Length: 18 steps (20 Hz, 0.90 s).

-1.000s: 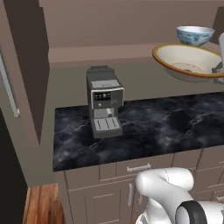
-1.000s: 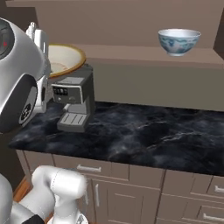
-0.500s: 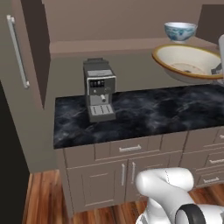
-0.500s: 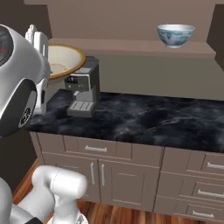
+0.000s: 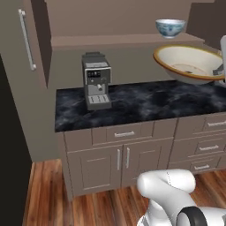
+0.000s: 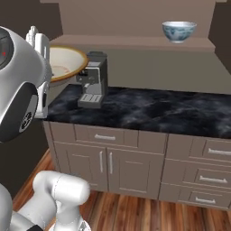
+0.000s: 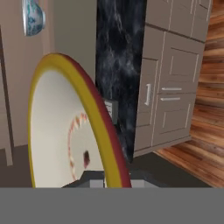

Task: Move the bowls from the cabinet to the plates on the dining table.

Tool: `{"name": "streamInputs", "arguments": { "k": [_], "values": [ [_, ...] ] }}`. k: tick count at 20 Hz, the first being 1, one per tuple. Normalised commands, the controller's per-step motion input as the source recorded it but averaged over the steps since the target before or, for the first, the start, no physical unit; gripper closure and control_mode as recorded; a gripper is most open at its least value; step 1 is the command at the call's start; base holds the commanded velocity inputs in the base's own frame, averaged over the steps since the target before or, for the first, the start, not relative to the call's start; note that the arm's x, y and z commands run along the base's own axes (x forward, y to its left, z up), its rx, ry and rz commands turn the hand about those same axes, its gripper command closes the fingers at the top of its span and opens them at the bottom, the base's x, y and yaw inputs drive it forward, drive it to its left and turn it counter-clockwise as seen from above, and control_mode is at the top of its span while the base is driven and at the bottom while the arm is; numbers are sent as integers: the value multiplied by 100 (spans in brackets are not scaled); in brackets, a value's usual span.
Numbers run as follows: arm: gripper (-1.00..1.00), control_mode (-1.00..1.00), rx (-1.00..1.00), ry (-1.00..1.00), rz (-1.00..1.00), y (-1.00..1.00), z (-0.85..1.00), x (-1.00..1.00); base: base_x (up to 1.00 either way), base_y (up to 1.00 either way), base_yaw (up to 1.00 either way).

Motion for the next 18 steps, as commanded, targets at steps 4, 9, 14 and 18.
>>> {"name": "streamInputs", "arguments": {
  "k": [4, 9, 14, 18],
  "values": [
    [100, 100, 0, 0, 0, 0, 0, 0, -62, 0, 0],
    [100, 100, 0, 0, 0, 0, 0, 0, -62, 0, 0],
    [100, 100, 0, 0, 0, 0, 0, 0, -62, 2, 0],
    [100, 100, 0, 0, 0, 0, 0, 0, -62, 0, 0]
  ]
}}
